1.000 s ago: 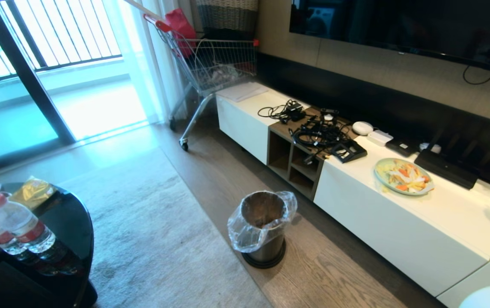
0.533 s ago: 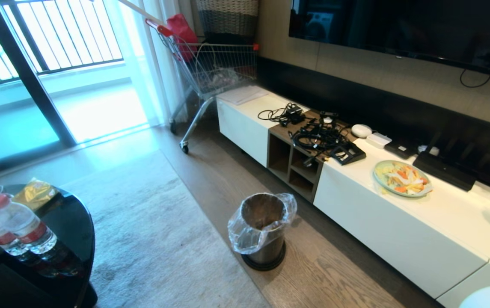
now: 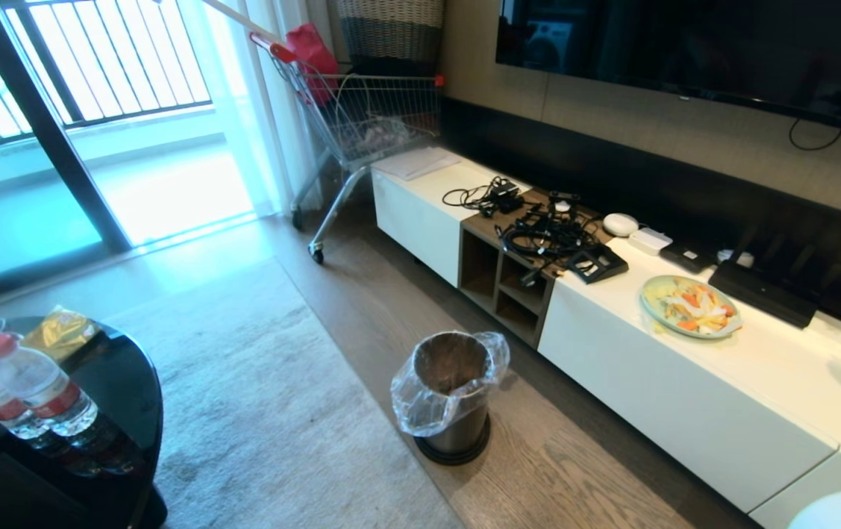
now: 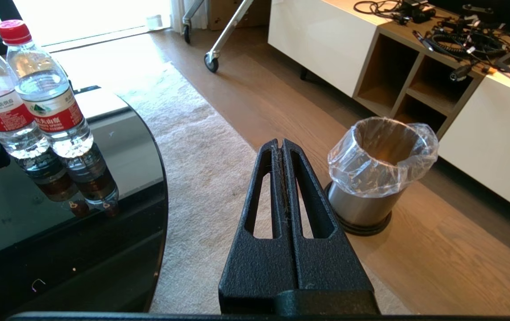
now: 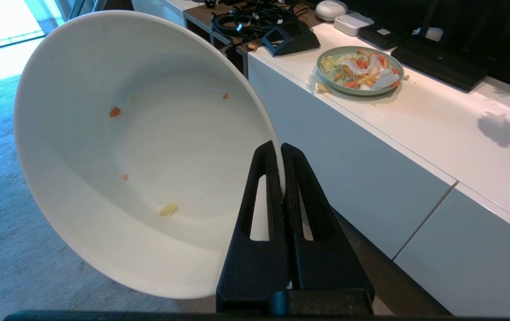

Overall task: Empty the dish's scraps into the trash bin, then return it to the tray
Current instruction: Put the bowl back to the table

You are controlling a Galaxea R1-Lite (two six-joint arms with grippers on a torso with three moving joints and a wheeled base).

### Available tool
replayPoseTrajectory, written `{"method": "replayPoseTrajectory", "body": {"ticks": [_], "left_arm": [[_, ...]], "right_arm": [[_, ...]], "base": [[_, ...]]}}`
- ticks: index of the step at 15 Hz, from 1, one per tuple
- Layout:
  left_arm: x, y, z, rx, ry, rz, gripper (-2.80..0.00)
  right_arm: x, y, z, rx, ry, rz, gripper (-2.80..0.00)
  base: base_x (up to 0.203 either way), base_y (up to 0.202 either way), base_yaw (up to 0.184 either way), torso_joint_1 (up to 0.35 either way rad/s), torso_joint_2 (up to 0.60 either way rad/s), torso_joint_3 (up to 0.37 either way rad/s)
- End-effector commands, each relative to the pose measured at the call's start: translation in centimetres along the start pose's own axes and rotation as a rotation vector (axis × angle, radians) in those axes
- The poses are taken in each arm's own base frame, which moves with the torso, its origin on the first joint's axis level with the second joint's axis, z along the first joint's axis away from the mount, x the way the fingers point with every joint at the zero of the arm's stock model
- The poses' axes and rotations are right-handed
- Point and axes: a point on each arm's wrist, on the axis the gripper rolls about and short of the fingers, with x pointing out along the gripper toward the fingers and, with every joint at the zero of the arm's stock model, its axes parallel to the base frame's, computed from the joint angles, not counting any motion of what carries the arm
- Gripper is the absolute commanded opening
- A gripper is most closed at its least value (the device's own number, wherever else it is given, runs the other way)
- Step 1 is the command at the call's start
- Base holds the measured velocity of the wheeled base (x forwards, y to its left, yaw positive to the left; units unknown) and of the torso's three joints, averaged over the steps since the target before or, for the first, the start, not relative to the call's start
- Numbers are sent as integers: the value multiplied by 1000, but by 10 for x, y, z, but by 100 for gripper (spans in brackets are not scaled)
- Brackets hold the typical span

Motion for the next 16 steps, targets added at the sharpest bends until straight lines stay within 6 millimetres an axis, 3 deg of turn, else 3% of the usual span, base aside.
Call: {"method": "replayPoseTrajectory", "body": {"ticks": [1, 4, 16], "left_arm": [[0, 0, 0, -1, -1, 0, -280], [0, 0, 0, -1, -1, 0, -280], [0, 0, 0, -1, -1, 0, -280]], "right_arm": [[0, 0, 0, 0, 1, 0, -280], [0, 0, 0, 0, 1, 0, -280], [0, 0, 0, 0, 1, 0, -280]], "base": [[0, 0, 0, 0, 0, 0], [-31, 0, 0, 4, 1, -1], [-183, 0, 0, 4, 2, 4]]}}
